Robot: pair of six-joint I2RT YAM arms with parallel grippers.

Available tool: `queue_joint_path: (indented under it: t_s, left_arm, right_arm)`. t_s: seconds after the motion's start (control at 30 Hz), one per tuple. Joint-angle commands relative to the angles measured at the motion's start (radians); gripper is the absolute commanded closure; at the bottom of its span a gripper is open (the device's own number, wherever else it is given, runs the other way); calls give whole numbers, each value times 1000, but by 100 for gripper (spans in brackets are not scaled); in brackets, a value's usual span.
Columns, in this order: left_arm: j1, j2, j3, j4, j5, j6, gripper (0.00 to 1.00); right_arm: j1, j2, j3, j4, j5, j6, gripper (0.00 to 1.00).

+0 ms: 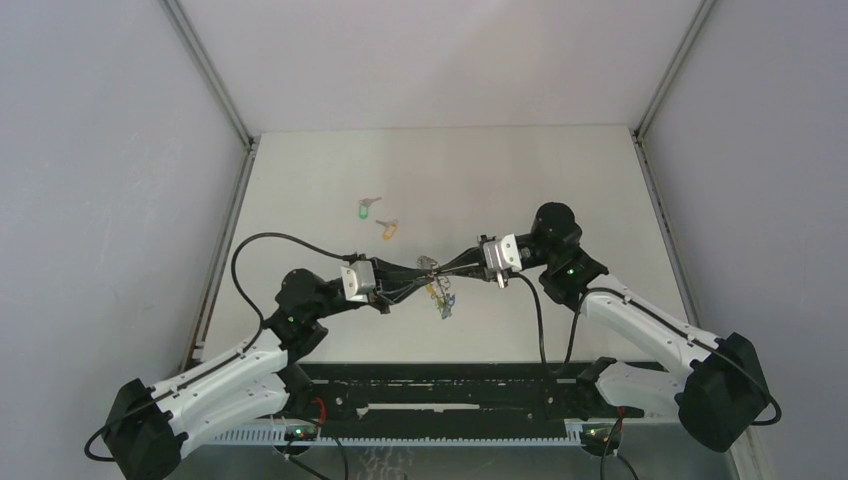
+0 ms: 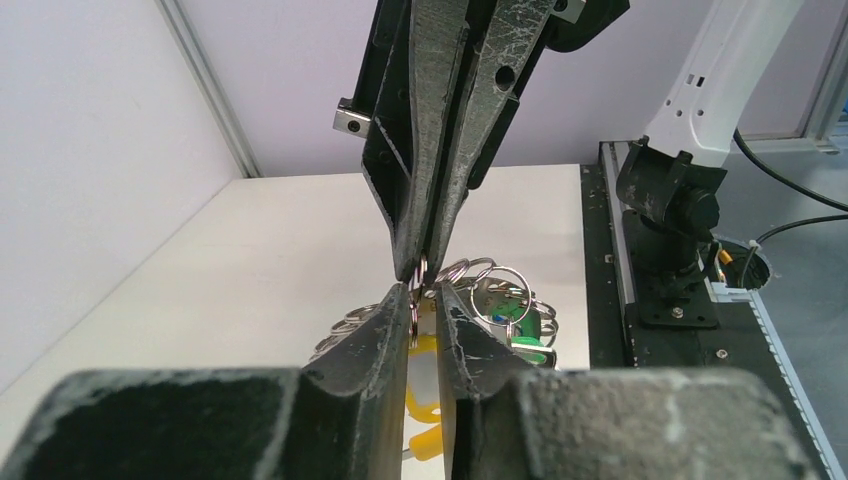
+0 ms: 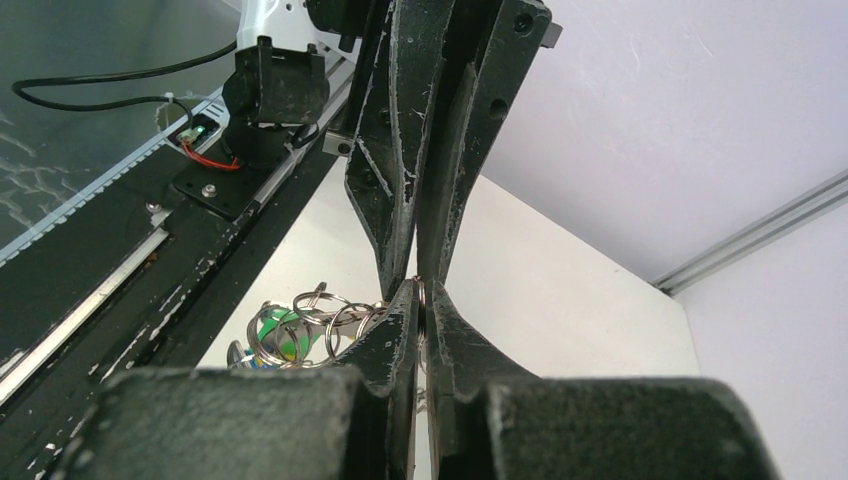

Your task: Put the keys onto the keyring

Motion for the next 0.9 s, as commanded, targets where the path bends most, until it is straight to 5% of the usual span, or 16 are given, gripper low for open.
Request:
queue_joint_path:
  t_s: [0.0,0.4,0.57,0.87]
  left_arm:
    - [-4,1,74,47,-2,15,83]
    - [-4,8,85,-17,-26,43,100]
    - [-6,-6,123,-140,-67,75,100]
    - [-25,36,232,-400,-150,117,100]
  right_arm:
    - [8,5,7,64,8,29,100]
    - [8,-3,10,54,38,72,100]
    - [4,-18,75,-169,106,41,100]
    - [4,-50,175,-556,237,-78,74]
